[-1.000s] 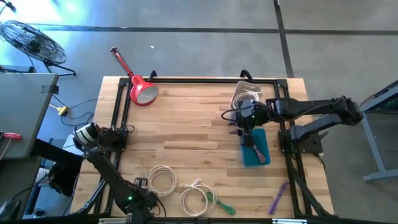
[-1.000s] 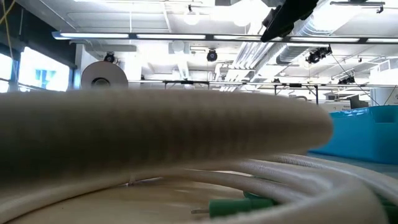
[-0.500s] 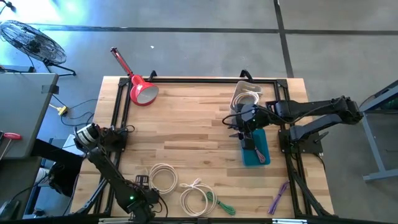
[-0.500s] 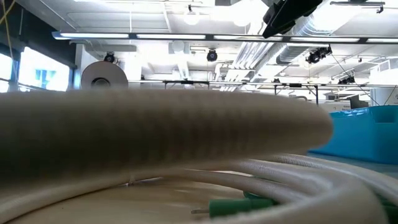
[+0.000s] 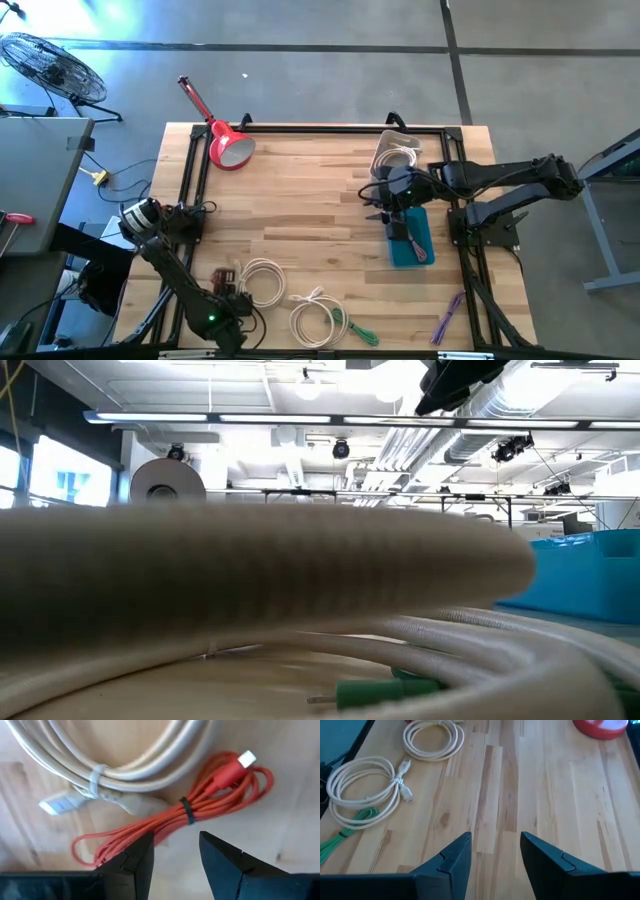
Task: Pick & Place USB Port
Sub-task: Put the red charger cable into the blue bin
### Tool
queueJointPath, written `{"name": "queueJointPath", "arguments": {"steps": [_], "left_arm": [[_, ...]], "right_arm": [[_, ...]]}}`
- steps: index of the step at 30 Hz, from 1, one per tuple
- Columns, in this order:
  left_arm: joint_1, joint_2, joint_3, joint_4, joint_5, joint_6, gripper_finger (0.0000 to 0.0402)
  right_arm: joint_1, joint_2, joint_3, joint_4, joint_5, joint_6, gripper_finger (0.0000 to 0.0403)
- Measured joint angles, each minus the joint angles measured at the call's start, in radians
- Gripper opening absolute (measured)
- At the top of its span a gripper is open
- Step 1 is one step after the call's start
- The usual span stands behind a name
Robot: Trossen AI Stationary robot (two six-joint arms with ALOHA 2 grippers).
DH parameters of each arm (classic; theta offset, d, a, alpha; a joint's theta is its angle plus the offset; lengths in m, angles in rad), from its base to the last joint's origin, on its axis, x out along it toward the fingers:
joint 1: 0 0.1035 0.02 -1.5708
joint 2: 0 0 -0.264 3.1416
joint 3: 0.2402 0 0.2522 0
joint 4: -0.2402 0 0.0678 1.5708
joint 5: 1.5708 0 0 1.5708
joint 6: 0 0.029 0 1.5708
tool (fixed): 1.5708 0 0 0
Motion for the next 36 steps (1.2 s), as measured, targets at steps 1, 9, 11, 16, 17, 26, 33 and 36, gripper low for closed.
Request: {"name": "queueJointPath", "arguments": {"steps": [1,9,11,16,17,26,33,36], "left_arm": [[0.000,0.000,0.000,-0.004,-0.013,0.010,0.0149],[0.000,0.000,0.000,-0.004,-0.081,0.035,0.0149],[0.000,0.000,0.000,-0.003,-0.080,0.031,0.0149],[0.000,0.000,0.000,0.020,-0.051,0.037,0.0149],[0.000,0.000,0.000,0.025,-0.051,0.043,0.0149],[0.011,0.023,0.000,0.034,-0.048,0.061,0.0149],[0.062,0.070,0.001,0.075,0.022,0.172,0.0149],[0.088,0.087,0.002,0.091,0.036,0.221,0.0148]], "right_arm": [[0.000,0.000,0.000,0.008,0.000,0.000,0.0160],[0.000,0.000,0.000,0.022,0.000,-0.001,0.0160],[0.000,0.000,0.000,0.022,0.000,-0.001,0.0160],[0.000,0.000,0.000,0.022,-0.001,-0.001,0.0160],[0.000,0.000,0.000,0.022,-0.001,-0.001,0.0160],[0.000,0.000,0.000,0.021,-0.002,-0.001,0.0160],[0.000,0.000,0.000,0.021,-0.002,0.006,0.0160],[0.000,0.000,0.000,0.021,-0.002,0.008,0.0160]]}}
